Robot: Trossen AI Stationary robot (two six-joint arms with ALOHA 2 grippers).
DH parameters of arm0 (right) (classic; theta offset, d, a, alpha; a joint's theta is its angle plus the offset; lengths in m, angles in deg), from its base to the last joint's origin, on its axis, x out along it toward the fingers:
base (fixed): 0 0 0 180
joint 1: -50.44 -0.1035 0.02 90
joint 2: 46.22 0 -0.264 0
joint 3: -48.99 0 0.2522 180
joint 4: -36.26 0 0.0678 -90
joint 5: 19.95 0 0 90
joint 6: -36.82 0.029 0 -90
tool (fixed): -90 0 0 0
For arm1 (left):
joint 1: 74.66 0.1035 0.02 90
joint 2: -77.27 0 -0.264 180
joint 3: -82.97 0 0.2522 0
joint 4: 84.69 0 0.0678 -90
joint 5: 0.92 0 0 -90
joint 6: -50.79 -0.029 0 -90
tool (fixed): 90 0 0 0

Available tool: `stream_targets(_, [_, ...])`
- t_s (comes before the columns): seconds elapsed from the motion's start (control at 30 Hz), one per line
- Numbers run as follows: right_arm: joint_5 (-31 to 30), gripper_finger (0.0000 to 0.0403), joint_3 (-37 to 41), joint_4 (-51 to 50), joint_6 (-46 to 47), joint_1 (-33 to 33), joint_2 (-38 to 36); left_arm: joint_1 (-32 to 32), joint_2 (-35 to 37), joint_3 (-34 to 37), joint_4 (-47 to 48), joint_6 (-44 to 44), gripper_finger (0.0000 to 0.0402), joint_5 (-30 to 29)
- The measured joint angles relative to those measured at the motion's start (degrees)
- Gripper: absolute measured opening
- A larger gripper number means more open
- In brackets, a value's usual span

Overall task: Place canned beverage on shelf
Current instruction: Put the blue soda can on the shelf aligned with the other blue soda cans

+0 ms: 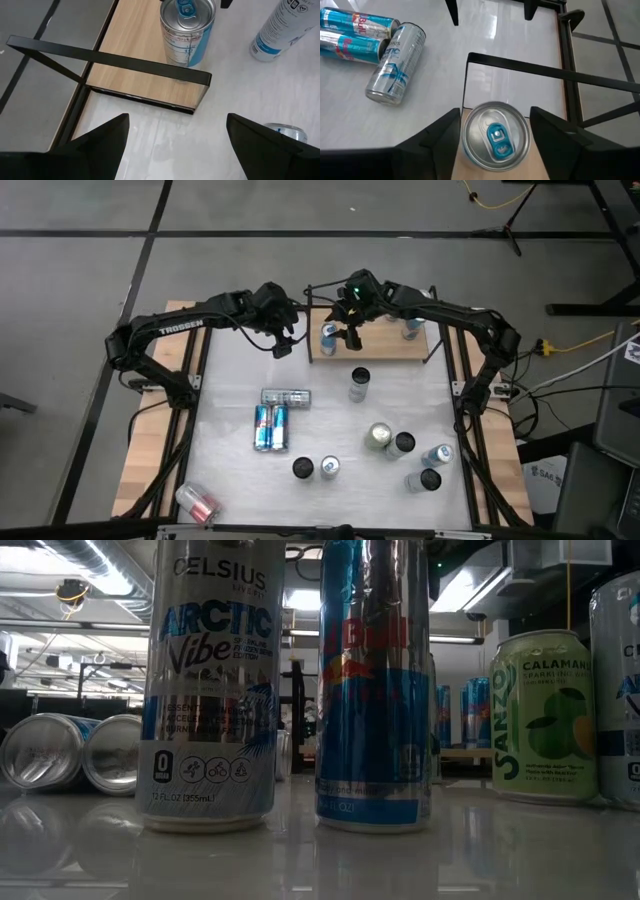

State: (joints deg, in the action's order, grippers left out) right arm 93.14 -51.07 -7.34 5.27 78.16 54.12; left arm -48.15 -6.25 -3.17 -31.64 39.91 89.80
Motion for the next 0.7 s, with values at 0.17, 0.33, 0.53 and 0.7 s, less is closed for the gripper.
stream_targets(0.17, [0.00,0.0299,0.00,0.26,-0.28,0.04,0.00,0.00,0.00,0.00,0.00,0.24,0.0325,-0.01])
stream_targets(0.33, [0.00,0.0345,0.00,0.42,-0.40,0.04,0.00,0.00,0.00,0.00,0.02,0.27,0.0325,-0.01])
stream_targets(0.53, [0.01,0.0362,0.00,0.25,-1.85,0.04,0.16,0.00,-0.02,0.00,0.02,0.36,0.0325,-0.01])
stream_targets(0.7, [-0.60,0.0362,-0.02,0.02,-1.92,0.04,1.28,0.00,-0.02,0.00,0.06,1.46,0.0325,-0.01])
